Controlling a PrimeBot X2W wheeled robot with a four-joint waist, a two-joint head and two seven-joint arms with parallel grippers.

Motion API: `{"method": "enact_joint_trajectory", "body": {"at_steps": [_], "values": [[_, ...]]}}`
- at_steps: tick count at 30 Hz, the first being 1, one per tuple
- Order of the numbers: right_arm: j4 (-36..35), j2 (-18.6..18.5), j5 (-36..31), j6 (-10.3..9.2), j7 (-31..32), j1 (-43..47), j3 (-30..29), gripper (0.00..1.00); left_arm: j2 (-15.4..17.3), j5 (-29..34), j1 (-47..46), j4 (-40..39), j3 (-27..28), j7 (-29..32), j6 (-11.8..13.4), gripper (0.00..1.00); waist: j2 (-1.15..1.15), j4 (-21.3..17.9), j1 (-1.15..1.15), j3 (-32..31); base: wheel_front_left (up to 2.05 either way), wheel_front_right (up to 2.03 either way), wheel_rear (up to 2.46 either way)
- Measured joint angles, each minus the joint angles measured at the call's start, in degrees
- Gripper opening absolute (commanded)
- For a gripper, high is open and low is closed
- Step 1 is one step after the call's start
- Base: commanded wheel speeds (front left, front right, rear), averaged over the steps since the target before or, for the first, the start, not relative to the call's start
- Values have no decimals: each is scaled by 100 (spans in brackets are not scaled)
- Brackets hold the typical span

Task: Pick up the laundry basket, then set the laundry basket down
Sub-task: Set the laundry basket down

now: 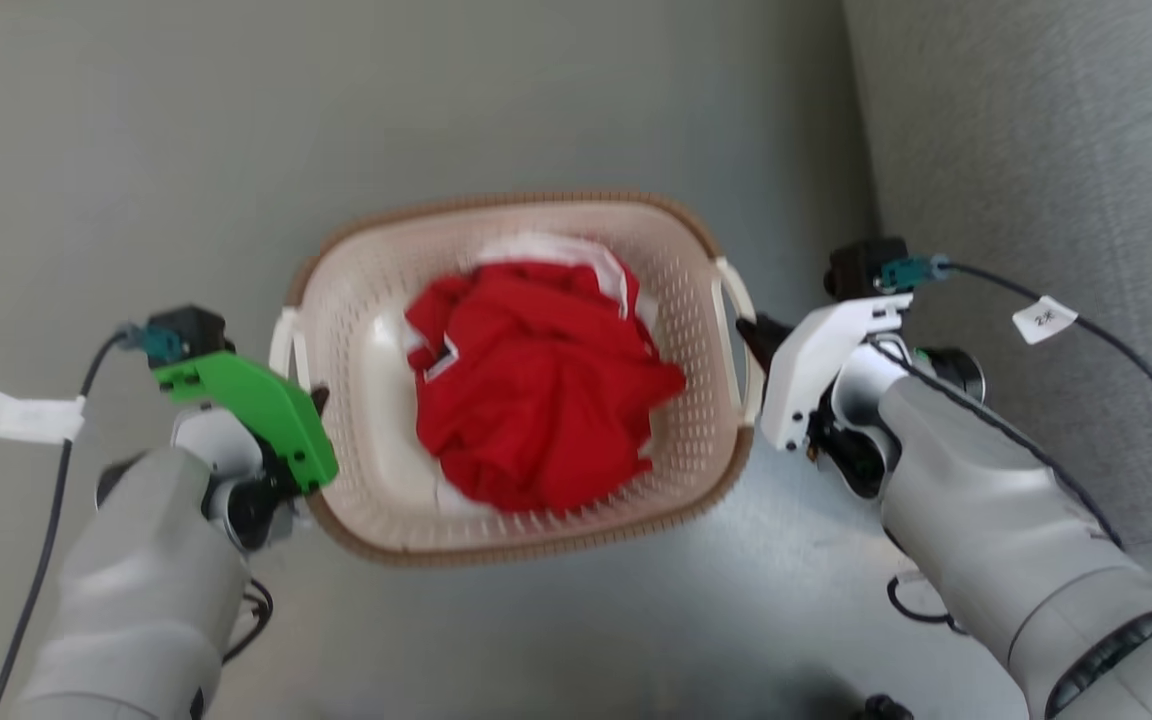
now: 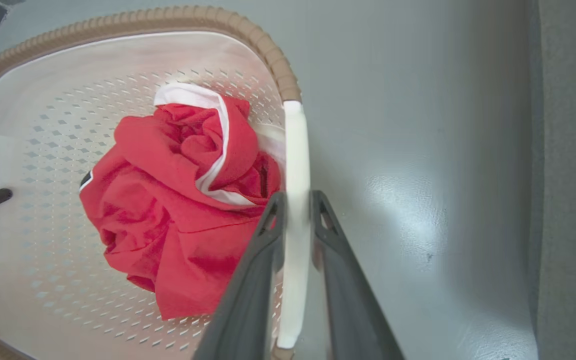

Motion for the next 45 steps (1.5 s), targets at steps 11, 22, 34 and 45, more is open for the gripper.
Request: {"method": "enact_joint_trajectory", "body": {"at_steps": [11, 22, 34, 45], "values": [[-134, 13, -233, -143, -722, -524, 44, 0, 125, 304, -514, -74, -29, -779, -24, 0, 0, 70, 0, 979, 0, 0, 0], [-148, 29, -261, -252, -1092, -868, 59, 0, 257, 439, -956, -189, -158, -1246, -32, 0, 0, 61, 1, 1842, 0, 0, 0], [-141, 31, -185, -186, -1290, -983, 75, 0, 259, 437, -1059, -42, -223, -1371, -32, 0, 0, 24, 0, 2190, 0, 0, 0], [-141, -10, -73, -131, -1291, -1063, 204, 0, 237, 335, -1101, -8, -314, -1396, -32, 0, 0, 52, 0, 2208, 0, 0, 0]]}}
